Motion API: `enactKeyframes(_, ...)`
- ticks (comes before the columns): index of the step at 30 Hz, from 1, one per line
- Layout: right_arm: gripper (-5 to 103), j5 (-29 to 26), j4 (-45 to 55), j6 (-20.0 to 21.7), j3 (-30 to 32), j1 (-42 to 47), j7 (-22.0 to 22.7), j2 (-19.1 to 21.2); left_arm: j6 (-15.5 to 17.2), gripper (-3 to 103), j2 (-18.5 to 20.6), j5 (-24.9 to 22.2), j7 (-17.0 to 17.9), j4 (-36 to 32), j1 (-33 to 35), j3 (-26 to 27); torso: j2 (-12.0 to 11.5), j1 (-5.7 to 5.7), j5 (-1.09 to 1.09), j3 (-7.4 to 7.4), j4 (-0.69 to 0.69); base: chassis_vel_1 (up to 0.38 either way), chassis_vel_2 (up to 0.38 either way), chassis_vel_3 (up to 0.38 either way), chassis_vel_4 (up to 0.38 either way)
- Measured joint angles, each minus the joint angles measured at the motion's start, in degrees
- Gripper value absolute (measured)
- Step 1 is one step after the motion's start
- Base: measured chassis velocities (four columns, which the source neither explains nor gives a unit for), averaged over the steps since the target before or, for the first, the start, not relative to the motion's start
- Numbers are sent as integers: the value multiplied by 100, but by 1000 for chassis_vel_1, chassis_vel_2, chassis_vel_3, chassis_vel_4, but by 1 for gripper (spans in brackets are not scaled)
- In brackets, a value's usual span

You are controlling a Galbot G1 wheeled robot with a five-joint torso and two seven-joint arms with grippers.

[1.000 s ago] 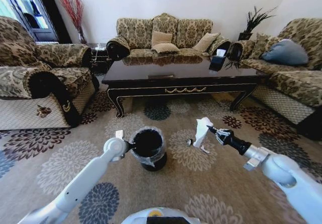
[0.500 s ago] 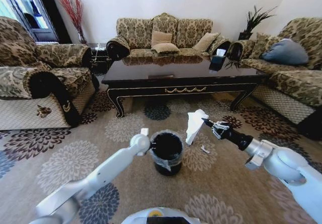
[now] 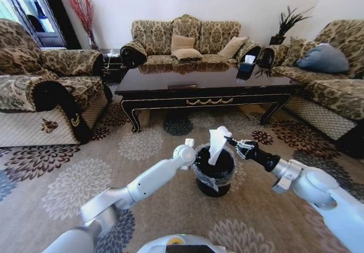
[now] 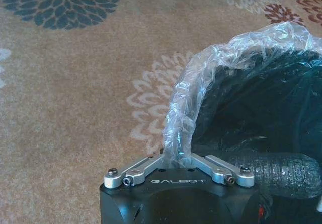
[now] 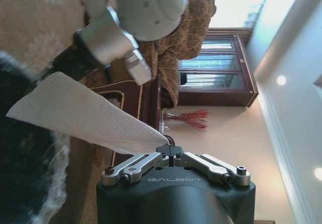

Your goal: Move to the front of the table and pick up the trash from the floor, then place it into the trash bin.

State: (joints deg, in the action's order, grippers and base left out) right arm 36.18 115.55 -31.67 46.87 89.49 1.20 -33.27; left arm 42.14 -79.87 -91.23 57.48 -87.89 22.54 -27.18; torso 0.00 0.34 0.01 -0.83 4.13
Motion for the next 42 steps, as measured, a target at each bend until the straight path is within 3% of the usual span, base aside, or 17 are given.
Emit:
enactKeyframes(8, 4, 806, -173, -342, 10, -151, 46, -103, 0, 0, 92, -59, 17, -131, 41, 2, 0, 0, -1, 0, 0, 0, 0, 0, 0)
enactKeyframes(13, 26, 1534, -230, -634, 138, -208, 105, -202, 0, 0, 144, -68, 20, -201, 95, 32, 0, 0, -1, 0, 2, 0, 0, 0, 0)
enactKeyframes(17, 37, 1660, -284, -701, 166, -213, 107, -238, 0, 0, 186, -67, 21, -239, 125, 62, 0, 0, -1, 0, 1, 0, 0, 0, 0)
enactKeyframes(18, 48, 1780, -303, -748, 184, -226, 107, -252, 0, 0, 213, -69, 26, -268, 135, 71, 0, 0, -1, 0, 1, 0, 0, 0, 0)
enactKeyframes(21, 54, 1938, -323, -801, 195, -240, 107, -264, 0, 0, 259, -89, 39, -323, 143, 80, 0, 0, -2, 0, 1, 0, 0, 0, 0)
enactKeyframes(23, 65, 2036, -370, -829, 194, -253, 108, -297, 0, 0, 327, -140, 58, -427, 153, 112, 0, 0, -2, 0, 0, 0, 0, 0, 0)
enactKeyframes(29, 81, 2215, -475, -917, 187, -276, 107, -352, 0, 0, 461, -190, 71, -540, 170, 189, 0, 0, -2, 0, 1, 0, 0, 0, 0)
enactKeyframes(33, 98, 2468, -619, -1013, 190, -305, 103, -391, 0, 0, 630, -245, 74, -653, 285, 445, 0, 0, -2, 0, 1, 0, 0, 0, 0)
enactKeyframes(42, 100, 2543, -744, -1056, 101, -363, 83, -402, 0, 0, 913, -299, 55, -947, 631, 886, 0, 0, -2, 0, 0, 0, 0, 0, 0)
